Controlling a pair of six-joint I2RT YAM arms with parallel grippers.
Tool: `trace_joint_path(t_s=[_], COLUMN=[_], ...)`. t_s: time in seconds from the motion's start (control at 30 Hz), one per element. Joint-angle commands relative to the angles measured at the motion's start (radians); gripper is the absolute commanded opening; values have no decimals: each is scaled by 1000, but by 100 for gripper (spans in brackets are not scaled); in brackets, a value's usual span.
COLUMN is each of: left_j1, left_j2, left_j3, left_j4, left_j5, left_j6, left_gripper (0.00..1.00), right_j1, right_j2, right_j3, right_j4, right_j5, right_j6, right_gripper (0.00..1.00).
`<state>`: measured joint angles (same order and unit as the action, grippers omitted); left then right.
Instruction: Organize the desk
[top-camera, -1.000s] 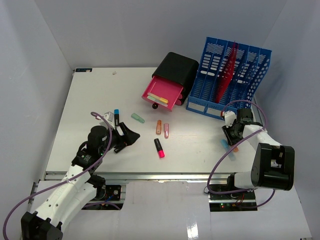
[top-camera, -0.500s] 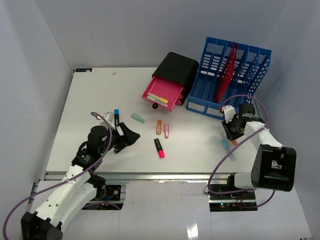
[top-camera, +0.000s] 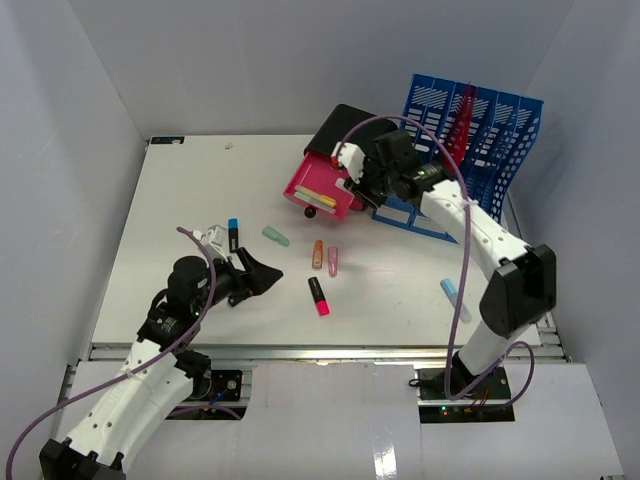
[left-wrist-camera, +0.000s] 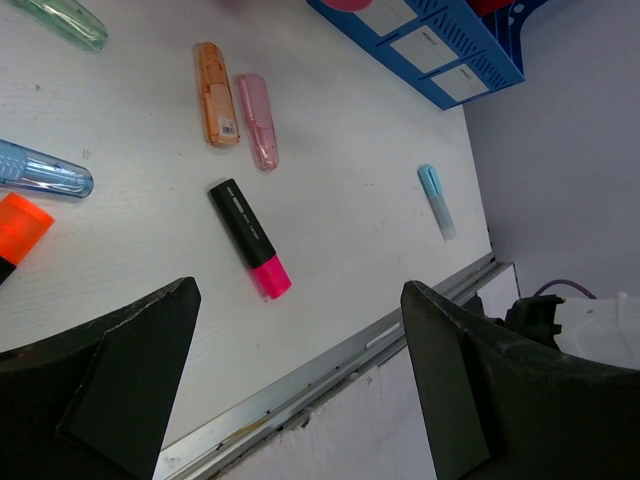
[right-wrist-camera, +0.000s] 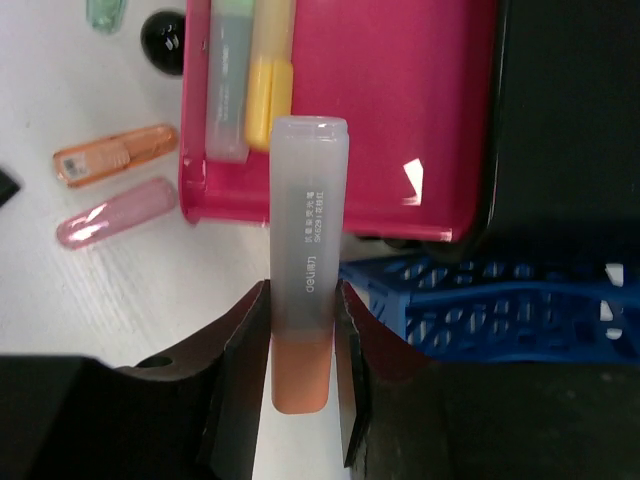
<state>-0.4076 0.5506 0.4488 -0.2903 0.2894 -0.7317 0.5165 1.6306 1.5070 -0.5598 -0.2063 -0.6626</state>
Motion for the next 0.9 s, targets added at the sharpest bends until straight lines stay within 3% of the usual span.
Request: trace_joint_path(t_s=[0.0, 0.33, 0.4, 0.47, 0.6, 0.73, 0.87], left_j1=[3, 3, 4, 3, 3, 4, 3], left_j2=[-44, -59, -48, -30, -5, 28, 68], left_j3=[11, 26, 28, 28, 37, 61, 76], left_j4=[6, -30, -33, -33, -32, -36, -37], left_j5=[47, 61, 65, 72, 71, 68, 66], left_j6=[-34, -61, -61, -58, -34, 8, 49], left_gripper=[93, 93, 93, 93, 93, 93, 93], right_j1=[67, 114, 115, 115, 108, 69, -17], right_j2=[156, 461, 468, 463, 369, 205, -1], right_j3=[223, 541, 536, 518, 473, 398, 181], right_j4=[-12, -9, -10, -6, -6, -47, -169], right_j5=[92, 200, 207, 232, 204, 45, -125], right_j6=[-15, -18, -20, -15, 27, 92, 63], right_gripper=[9, 18, 30, 49, 60, 63, 66])
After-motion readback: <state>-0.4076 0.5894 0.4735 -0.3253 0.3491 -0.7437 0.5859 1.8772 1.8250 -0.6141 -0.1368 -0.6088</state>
